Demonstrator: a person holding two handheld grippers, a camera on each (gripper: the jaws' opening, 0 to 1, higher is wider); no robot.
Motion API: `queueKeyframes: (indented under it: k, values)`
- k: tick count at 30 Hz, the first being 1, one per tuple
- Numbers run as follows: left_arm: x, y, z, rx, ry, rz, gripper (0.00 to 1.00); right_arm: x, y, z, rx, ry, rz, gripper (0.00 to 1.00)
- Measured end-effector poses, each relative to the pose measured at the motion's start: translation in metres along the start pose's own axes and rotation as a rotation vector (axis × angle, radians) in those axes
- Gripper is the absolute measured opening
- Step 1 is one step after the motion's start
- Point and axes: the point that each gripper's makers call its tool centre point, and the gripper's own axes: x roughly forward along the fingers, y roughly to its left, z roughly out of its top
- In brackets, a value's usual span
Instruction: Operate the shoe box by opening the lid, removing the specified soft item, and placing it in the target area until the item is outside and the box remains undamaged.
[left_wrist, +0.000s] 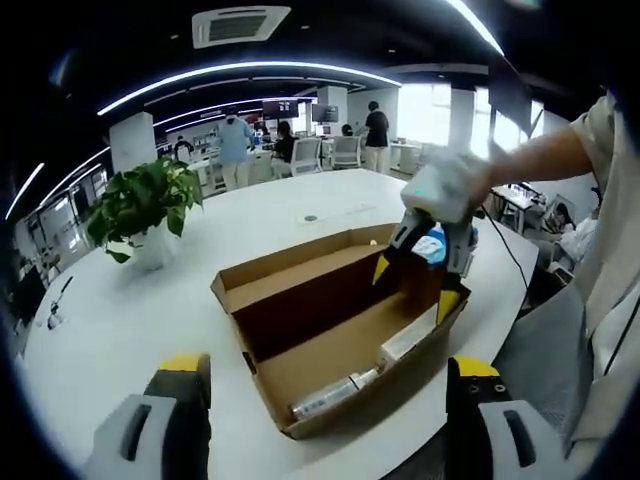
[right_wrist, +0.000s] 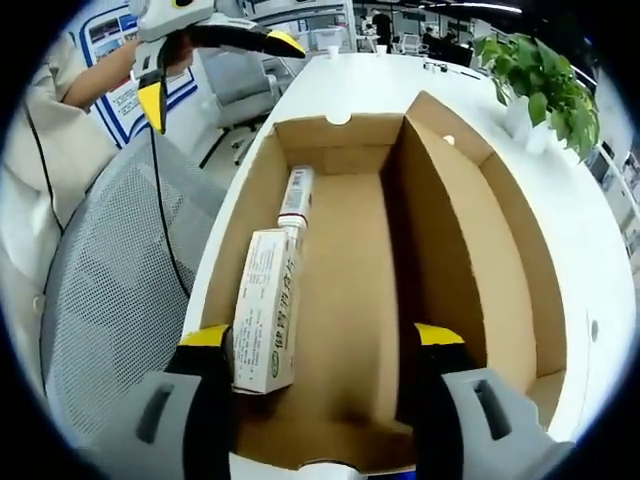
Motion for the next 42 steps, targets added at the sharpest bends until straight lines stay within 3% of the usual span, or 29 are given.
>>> queueKeyframes:
  k: [8,17,23,31,42]
  values:
    - [0.001,-0.002,-0.001,-0.004,0.002,-0.001,1.0,-0.007,-0.005,-0.001,0.001,-0.008,-0.025,0.56]
    - [-0.003,-0.002,-0.002,-0.012,-0.008,0.002,1.0,0.006,0.013,0.007,0.004,-0.023,0.016,0.47]
    - [-0.004,-0.002,-0.002,-0.017,-0.016,0.003,1.0,0.014,0.022,0.009,0.009,-0.025,0.031,0.32]
    - [-0.005,-0.006,0.003,-0.037,-0.051,-0.017,1.0,0.017,0.031,0.005,-0.011,-0.016,0.045,0.19]
    - [-0.008,-0.01,0.007,-0.04,-0.072,-0.045,1.0,0.012,0.031,0.005,0.006,-0.021,0.023,0.17]
